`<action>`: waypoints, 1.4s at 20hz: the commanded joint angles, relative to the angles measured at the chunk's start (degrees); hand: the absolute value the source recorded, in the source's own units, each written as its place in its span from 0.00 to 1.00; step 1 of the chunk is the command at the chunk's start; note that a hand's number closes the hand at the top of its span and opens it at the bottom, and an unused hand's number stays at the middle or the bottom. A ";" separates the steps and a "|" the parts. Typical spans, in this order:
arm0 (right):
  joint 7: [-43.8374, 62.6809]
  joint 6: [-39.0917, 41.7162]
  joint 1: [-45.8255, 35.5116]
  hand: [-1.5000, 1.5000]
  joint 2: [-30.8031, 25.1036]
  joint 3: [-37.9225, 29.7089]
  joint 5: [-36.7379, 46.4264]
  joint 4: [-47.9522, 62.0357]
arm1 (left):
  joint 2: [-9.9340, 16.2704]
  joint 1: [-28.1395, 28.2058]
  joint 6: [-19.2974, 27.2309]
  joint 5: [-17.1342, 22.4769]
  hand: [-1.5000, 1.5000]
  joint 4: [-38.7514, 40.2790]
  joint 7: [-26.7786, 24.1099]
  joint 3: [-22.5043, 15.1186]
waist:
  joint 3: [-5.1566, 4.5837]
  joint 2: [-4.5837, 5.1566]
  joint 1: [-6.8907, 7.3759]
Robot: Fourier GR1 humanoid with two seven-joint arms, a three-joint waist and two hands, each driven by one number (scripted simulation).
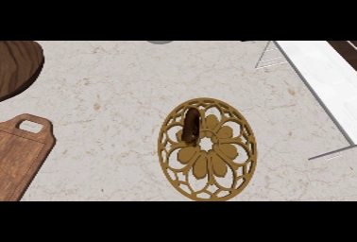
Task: Pick the lemon from the placemat and place it in the tiered shelf
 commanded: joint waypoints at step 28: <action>2.66 -24.32 -1.30 0.00 -4.41 -14.53 3.24 -11.02 | -2.78 -14.51 -2.28 4.77 0.50 -2.55 -3.20 -4.23 | -1.18 -0.05 -3.05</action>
